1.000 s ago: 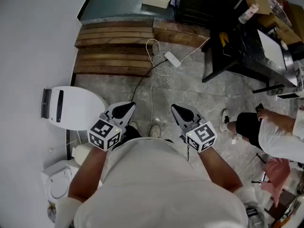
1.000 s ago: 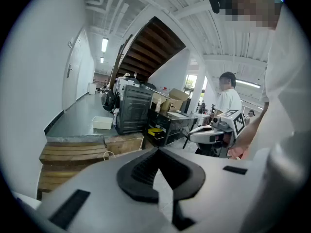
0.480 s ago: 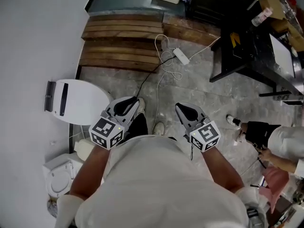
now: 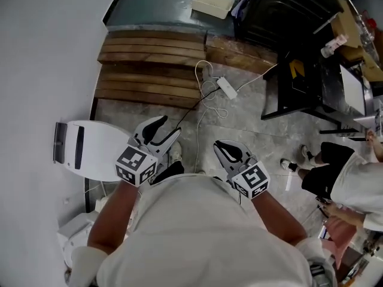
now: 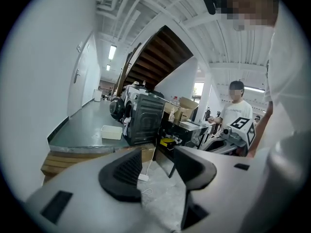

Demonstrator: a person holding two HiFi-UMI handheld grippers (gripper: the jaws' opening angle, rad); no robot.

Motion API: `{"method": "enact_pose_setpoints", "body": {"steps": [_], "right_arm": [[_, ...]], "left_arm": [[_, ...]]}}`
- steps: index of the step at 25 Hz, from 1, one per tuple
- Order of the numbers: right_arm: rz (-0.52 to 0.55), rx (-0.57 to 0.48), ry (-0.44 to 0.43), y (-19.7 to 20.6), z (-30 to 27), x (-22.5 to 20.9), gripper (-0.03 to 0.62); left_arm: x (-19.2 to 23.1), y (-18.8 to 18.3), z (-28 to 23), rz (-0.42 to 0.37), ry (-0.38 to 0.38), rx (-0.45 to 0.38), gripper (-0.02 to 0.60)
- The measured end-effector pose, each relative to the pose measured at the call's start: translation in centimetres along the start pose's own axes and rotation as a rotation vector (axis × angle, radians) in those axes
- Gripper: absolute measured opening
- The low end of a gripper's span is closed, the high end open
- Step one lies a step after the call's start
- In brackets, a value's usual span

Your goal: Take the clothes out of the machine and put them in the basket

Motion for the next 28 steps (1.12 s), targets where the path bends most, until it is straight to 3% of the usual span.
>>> {"method": "enact_pose_setpoints", "body": {"steps": [8, 13, 20, 28], "right_arm": [[-0.016, 0.032, 0.048, -5.8, -8.7, -1.7, 0.014], [-0.009, 0.039, 0.034, -8.4, -12.4, -4.4, 0.035], [-0.018, 0.067, -0.017, -13.1, -20.1, -11.1, 0.035], [-0.039, 0.080, -0.071, -21.1, -29.2, -23.8, 0.035]], "left_arm": [[10.5, -3.1, -0.3, -0.026, 0.042, 0.000, 0.207], [14.7, -5.5, -2.4, -0.013, 0.032, -0.004, 0.207], [23.1, -9.7, -7.0, 0.003, 0.018, 0.010, 0.209], [34.3, -18.3, -15.3, 0.028, 0.000, 0.086, 0.209]]}}
Point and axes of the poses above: the fingertips, and each gripper's own axes: z backward along the fingers, x to its left, y out of its underside, the point moved 8 cm from there along z, backward along the fingers, and after that the axes turned 9 degrees about x, right-handed, at the moved point
